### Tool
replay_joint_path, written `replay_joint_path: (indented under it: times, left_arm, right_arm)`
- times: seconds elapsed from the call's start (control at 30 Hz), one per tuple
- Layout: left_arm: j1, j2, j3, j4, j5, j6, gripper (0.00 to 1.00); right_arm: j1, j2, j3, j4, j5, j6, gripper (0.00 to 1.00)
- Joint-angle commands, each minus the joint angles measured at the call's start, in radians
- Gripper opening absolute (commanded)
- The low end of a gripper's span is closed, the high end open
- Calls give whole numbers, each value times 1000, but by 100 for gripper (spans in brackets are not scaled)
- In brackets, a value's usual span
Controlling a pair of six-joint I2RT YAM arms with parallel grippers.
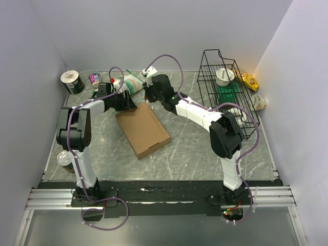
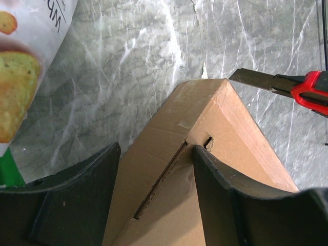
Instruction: Unpack the express box
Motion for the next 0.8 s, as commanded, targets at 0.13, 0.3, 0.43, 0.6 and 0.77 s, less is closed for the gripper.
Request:
replay_joint_path:
  times: [0.13, 0.3, 0.43, 0.6, 0.77]
  left_arm:
    - [6, 49, 4, -37, -92, 20, 64]
    - [6, 49, 1, -39, -94, 17, 64]
    - [6, 50, -1, -40, -94, 12, 64]
    - [6, 62, 10, -55, -106, 0, 64]
    - [6, 78, 22, -66, -135, -25, 62]
  right_arm:
    - [3, 4, 38, 38, 4, -4, 0]
    - [5, 10, 38, 10, -3, -8, 0]
    - [3, 5, 27, -4, -6, -10, 0]
    - [3, -10, 6, -25, -2, -10, 0]
    - [7, -24, -10, -53, 20, 18, 0]
